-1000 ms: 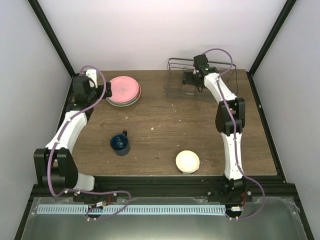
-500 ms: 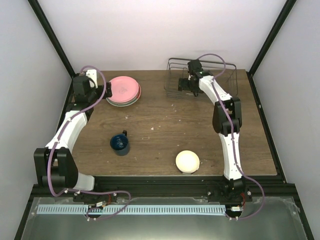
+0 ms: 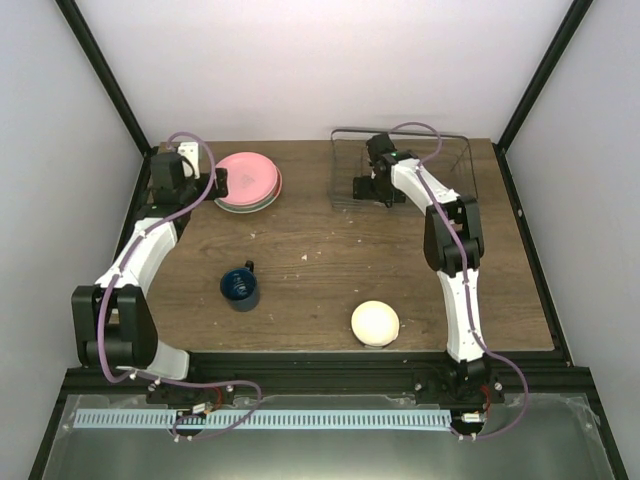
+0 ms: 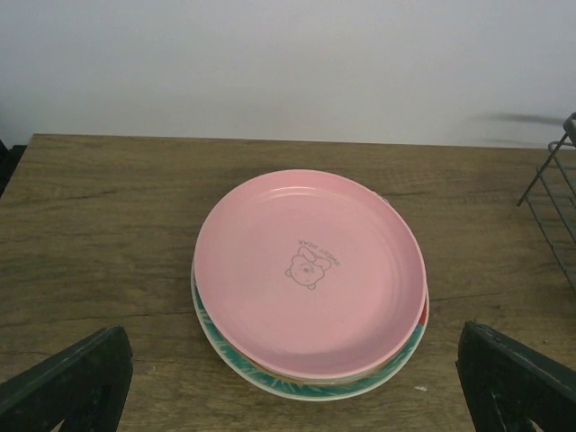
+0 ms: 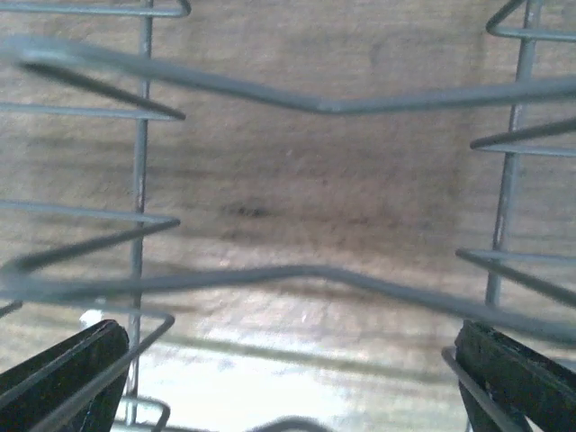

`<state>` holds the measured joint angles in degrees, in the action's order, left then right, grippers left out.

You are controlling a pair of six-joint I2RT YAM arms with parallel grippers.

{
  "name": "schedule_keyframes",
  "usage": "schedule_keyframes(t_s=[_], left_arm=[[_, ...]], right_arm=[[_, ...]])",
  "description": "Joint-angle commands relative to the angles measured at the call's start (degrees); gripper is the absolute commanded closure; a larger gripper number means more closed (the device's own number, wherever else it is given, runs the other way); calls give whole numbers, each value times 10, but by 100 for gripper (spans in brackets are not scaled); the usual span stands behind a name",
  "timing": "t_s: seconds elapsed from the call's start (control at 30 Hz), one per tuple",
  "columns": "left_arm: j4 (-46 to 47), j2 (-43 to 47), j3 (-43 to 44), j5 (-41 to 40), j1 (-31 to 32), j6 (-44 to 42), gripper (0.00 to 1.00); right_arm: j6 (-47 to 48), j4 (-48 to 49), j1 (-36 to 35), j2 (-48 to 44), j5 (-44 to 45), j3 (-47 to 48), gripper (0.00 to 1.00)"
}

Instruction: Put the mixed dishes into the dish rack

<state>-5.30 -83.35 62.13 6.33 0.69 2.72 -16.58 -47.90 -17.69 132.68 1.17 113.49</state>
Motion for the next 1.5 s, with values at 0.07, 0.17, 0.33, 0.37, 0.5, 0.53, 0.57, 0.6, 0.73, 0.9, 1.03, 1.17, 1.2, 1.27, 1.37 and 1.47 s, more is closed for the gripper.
schedule_keyframes(t_s=[0.07,0.17,0.33,0.37,0.5,0.53,0.57,0.6,0.73,0.9,1.03,1.17,1.2,1.27,1.37,1.47], left_arm=[[4,-6,11,20,2,5,0],[3,-4,11,21,2,5,0],[3,-2,9,24,2,4,0],[3,-2,8,25,1,5,0],[2,-2,8,32,3,7,0],[1,-2,7,35,3,8,0],[0,0,7,36,3,9,0],[-1,1,6,37,3,9,0],[-7,9,3,40,3,8,0],[-18,23,-2,41,4,4,0],[-25,36,-7,43,5,4,0],[-30,50,-17,48,4,3,0],[-30,55,-21,48,5,3,0],[-29,64,-31,49,5,3,0],[-29,76,-45,50,5,4,0],[-29,88,-58,50,6,4,0]], right_arm=[[-14,-69,-37,-71,-8,-4,0],[-22,-88,-51,-92,-6,-18,0],[-36,-102,-72,-126,-12,-63,0],[-39,-101,-75,-132,-15,-75,0],[-49,-91,-88,-153,-27,-114,0],[-52,-90,-91,-155,-31,-122,0],[-54,-89,-95,-157,-34,-128,0],[-56,-88,-98,-160,-35,-133,0],[-59,-87,-111,-168,-41,-149,0],[-59,-88,-131,-185,-73,-166,0],[-63,-100,-161,-198,-72,-164,0],[-71,-117,-191,-207,-62,-160,0],[-73,-120,-198,-210,-59,-161,0],[-77,-127,-215,-213,-56,-163,0],[-77,-138,-238,-214,-52,-165,0],[-78,-138,-261,-219,-50,-170,0]])
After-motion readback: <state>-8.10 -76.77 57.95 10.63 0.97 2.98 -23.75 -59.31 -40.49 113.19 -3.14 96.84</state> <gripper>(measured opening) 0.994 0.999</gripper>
